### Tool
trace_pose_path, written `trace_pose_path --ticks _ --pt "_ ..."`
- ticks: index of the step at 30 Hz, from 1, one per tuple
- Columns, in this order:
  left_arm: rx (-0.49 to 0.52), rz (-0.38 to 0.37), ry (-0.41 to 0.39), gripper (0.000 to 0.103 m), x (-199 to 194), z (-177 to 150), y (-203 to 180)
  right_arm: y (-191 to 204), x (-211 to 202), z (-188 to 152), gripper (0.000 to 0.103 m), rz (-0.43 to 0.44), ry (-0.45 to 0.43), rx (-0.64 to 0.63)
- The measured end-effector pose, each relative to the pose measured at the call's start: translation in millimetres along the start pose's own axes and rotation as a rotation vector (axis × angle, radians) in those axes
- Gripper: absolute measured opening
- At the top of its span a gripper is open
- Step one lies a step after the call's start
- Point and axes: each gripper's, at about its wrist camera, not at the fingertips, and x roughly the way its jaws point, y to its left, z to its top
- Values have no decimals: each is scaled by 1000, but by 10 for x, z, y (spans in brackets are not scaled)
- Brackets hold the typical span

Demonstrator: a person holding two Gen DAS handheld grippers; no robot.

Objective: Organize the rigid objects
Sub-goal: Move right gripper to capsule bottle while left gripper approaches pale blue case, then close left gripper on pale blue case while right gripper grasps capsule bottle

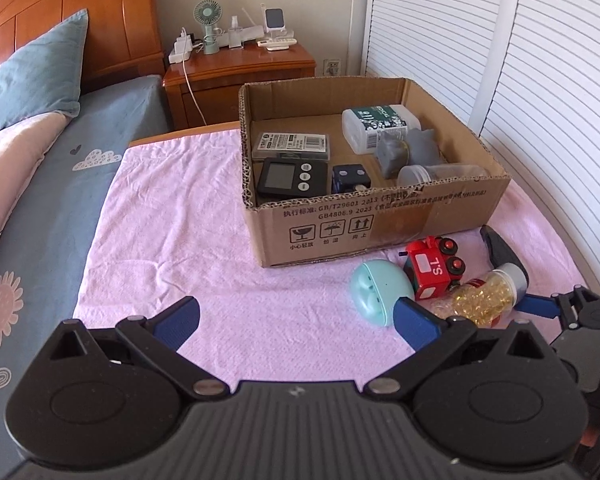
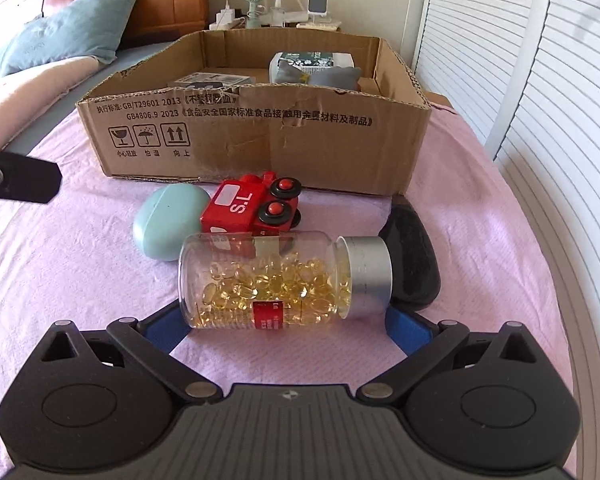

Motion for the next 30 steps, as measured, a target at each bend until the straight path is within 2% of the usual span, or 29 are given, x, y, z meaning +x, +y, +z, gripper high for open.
trace_pose_path --ticks 6,17,21,25,30 --pt "1 -5 26 102 48 18 -83 -26 -20 -34 103 19 -26 -20" --pt "-43 -96 50 102 671 -40 -292 -66 -40 -75 103 59 -49 -63" --pt "-27 -71 70 102 826 -67 -337 -68 -41 -70 103 62 -46 -67" --pt "-48 -94 67 103 866 -101 -279 -62 -38 -56 103 61 -41 -66" --pt "-12 -20 40 102 826 -118 -203 -55 -33 -43 103 58 -37 -65"
